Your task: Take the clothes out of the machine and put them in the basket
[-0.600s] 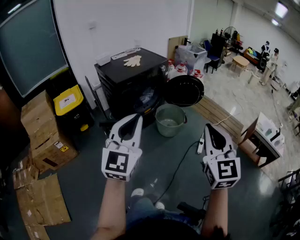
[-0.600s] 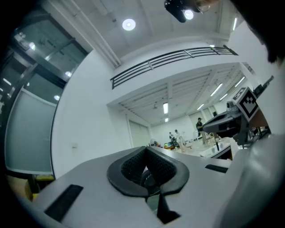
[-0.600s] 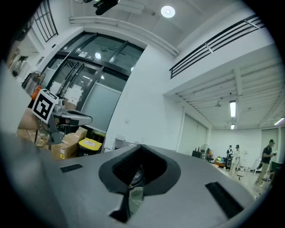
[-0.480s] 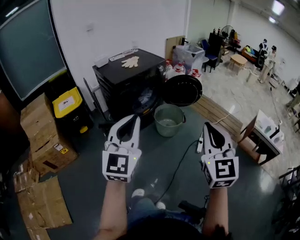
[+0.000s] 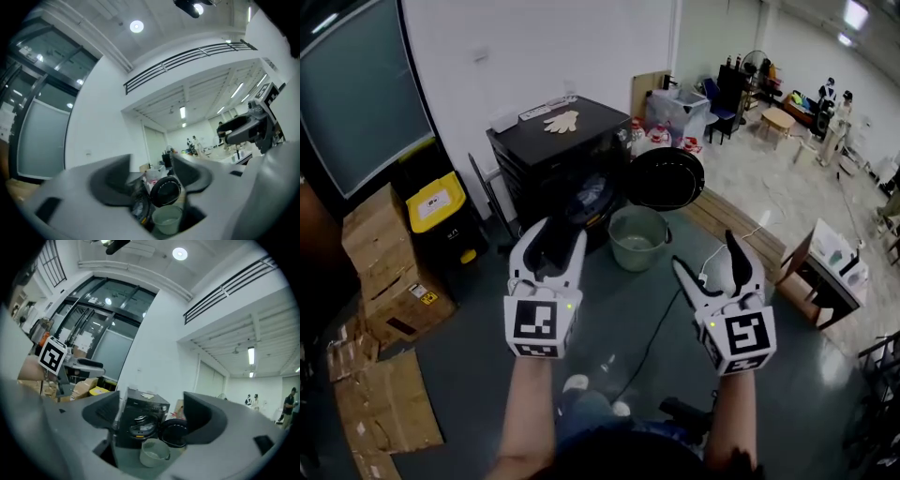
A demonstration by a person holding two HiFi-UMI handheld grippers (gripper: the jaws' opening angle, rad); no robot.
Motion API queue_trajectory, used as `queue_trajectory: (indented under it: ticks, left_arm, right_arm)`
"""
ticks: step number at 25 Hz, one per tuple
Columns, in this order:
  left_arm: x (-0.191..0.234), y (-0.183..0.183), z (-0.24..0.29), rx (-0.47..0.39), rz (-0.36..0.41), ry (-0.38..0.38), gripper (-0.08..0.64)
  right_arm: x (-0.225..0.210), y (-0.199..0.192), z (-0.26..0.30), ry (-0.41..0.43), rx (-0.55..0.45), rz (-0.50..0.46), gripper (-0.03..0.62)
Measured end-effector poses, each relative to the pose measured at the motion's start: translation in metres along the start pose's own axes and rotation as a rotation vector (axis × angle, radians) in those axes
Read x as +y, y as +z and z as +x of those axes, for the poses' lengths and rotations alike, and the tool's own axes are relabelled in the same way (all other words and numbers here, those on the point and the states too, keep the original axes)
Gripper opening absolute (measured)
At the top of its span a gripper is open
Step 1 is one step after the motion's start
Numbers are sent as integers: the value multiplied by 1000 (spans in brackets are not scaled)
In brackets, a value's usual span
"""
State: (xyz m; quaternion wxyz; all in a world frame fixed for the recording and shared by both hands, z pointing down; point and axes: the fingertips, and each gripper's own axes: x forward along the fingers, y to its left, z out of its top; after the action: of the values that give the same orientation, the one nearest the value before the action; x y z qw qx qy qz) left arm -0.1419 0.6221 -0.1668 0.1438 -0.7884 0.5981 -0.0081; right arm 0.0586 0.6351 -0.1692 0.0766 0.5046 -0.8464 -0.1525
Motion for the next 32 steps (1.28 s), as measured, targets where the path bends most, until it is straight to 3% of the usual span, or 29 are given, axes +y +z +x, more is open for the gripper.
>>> queue_trajectory:
  ticks: [1, 2, 4, 8, 11, 16, 21, 26, 29, 32]
  left_arm:
    - [0, -2, 1, 4, -23, -9, 397]
    - [1, -4, 2, 10, -44, -5, 554]
    - [4, -9, 0, 21, -69, 25, 563]
    - [8, -12, -5, 31, -66, 26, 568]
    - [6, -17, -3, 56, -24, -16, 566]
    - [14, -38, 17, 82, 19, -36, 565]
    - [39, -52, 64, 74, 12, -36, 565]
    - [75, -89, 124, 127, 24, -43, 560]
    - [103, -103, 169, 133, 46, -45, 560]
    - [124, -110, 214, 106, 7, -56, 558]
  right_arm:
    - [2, -2, 1, 7, 2, 25, 455]
    - [2, -3, 0, -2, 3, 38, 518]
    - [0, -6, -4, -29, 7, 29, 572]
    - [-7, -7, -8, -86, 3, 0, 574]
    - [-10, -8, -5, -107, 11, -19, 571]
    - [-22, -23, 11, -143, 6, 116, 566]
    - [-31, -37, 58, -147, 57, 88, 566]
    - [-42, -42, 131, -132, 67, 105, 566]
    - [-50, -47, 181, -137, 101, 47, 566]
    - [-61, -51, 224, -149, 121, 21, 566]
